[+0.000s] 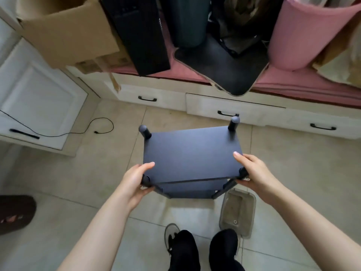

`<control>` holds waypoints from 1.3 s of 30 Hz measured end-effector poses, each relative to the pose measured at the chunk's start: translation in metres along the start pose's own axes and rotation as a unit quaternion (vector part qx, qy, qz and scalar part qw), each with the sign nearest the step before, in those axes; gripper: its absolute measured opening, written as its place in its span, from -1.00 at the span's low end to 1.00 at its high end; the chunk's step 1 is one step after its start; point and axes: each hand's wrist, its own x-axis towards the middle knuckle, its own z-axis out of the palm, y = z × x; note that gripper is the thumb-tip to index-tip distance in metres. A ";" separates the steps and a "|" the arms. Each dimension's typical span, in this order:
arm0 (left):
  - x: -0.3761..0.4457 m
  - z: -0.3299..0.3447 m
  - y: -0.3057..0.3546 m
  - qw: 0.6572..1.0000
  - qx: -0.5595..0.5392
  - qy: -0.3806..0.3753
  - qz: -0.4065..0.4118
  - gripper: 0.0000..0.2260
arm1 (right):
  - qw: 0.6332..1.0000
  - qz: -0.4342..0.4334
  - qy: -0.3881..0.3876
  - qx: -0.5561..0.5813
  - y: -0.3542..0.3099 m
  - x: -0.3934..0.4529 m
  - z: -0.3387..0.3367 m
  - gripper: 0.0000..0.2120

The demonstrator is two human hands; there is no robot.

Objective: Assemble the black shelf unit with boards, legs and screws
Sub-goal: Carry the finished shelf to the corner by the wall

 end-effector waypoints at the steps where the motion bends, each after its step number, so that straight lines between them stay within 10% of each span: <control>1: -0.002 0.003 -0.003 1.000 0.000 0.017 -0.002 -0.72 | 1.000 0.006 0.006 0.007 0.003 -0.004 0.001 -0.59; 19: -0.113 -0.009 0.040 0.998 0.020 0.051 0.007 -0.23 | 0.997 0.009 0.041 -0.070 -0.032 -0.105 0.003 -0.81; 39: -0.332 0.022 0.085 0.964 0.172 -0.127 0.157 -0.22 | 0.976 -0.028 0.204 0.076 -0.035 -0.373 -0.064 -0.90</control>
